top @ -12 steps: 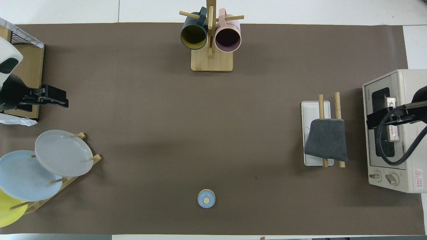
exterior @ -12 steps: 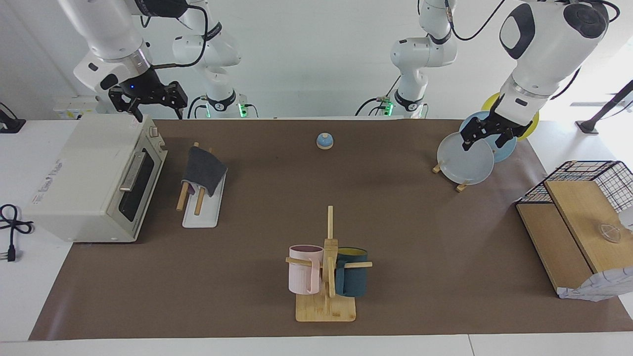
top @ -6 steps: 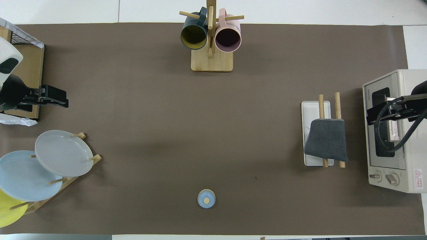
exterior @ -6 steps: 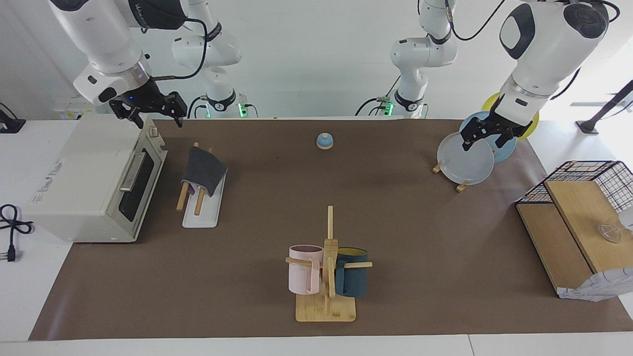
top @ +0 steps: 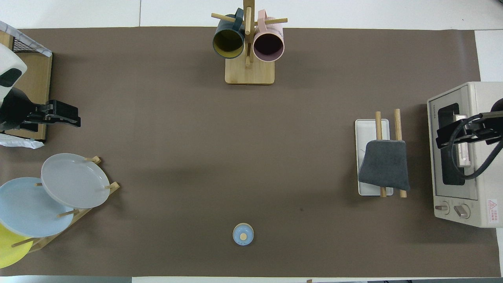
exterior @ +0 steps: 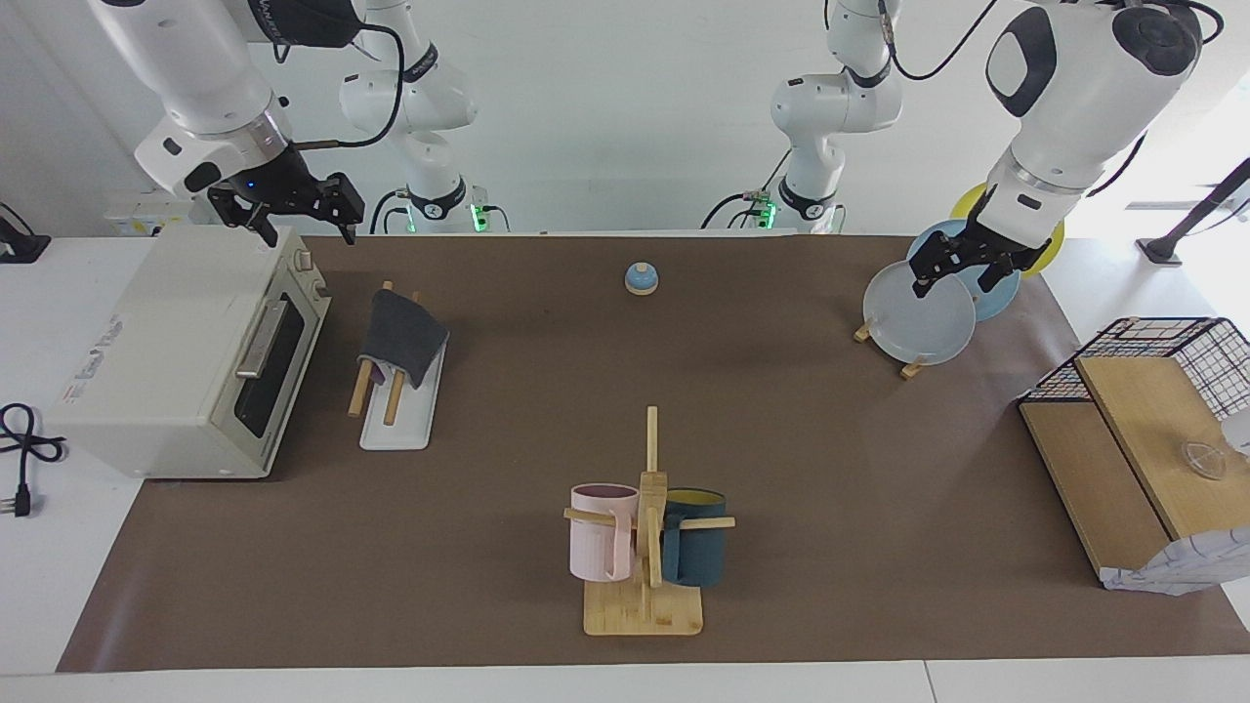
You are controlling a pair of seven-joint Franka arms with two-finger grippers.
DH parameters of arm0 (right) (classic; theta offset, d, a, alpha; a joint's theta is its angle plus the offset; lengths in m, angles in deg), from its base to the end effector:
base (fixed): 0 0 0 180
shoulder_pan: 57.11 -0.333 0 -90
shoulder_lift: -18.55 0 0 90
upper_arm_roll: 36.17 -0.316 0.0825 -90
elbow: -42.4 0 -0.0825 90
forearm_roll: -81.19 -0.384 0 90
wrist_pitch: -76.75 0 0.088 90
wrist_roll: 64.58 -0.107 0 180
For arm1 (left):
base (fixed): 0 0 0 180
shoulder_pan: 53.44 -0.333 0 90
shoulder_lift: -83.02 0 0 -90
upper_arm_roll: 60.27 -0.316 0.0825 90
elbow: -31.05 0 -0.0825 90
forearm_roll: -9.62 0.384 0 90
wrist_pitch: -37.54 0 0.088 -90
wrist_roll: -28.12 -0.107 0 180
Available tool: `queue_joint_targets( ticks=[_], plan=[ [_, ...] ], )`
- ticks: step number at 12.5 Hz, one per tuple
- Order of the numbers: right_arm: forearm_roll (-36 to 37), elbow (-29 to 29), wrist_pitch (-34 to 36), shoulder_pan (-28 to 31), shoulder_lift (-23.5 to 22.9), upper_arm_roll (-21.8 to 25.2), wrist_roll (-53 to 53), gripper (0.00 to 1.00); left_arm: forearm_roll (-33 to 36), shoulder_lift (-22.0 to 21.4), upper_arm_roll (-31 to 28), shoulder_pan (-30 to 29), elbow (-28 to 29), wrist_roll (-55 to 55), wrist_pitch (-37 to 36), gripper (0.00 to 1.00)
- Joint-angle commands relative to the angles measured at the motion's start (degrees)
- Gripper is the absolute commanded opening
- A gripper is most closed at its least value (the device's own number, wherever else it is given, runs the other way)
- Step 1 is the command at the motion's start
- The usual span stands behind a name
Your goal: Fold towel and hang on rack
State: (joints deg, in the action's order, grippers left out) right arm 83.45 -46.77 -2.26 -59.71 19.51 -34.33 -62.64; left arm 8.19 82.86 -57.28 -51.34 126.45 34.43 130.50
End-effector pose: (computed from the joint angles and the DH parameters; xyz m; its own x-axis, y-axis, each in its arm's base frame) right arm 0.5282 0.0020 0.6252 0.9862 0.0395 -0.1610 0.0454 -0.9984 0.0334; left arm 0.5528 -0.0518 0.5859 0.9988 0.0226 -0.0423 0.0235 -0.9995 0.0202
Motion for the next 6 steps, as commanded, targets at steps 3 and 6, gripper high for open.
queue_joint_targets(
  ticks=[3,6],
  plan=[
    [-0.9,1.2,0.3,0.0,-0.7,0.1,-0.8,1.0,-0.5,-0.6,-0.3,0.0,0.2,0.4,0.5,1.0],
    [-0.9,1.5,0.3,0.8,-0.8,0.2,-0.7,1.0,-0.5,-0.7,-0.3,0.0,0.2,0.4,0.5,1.0]
  ],
)
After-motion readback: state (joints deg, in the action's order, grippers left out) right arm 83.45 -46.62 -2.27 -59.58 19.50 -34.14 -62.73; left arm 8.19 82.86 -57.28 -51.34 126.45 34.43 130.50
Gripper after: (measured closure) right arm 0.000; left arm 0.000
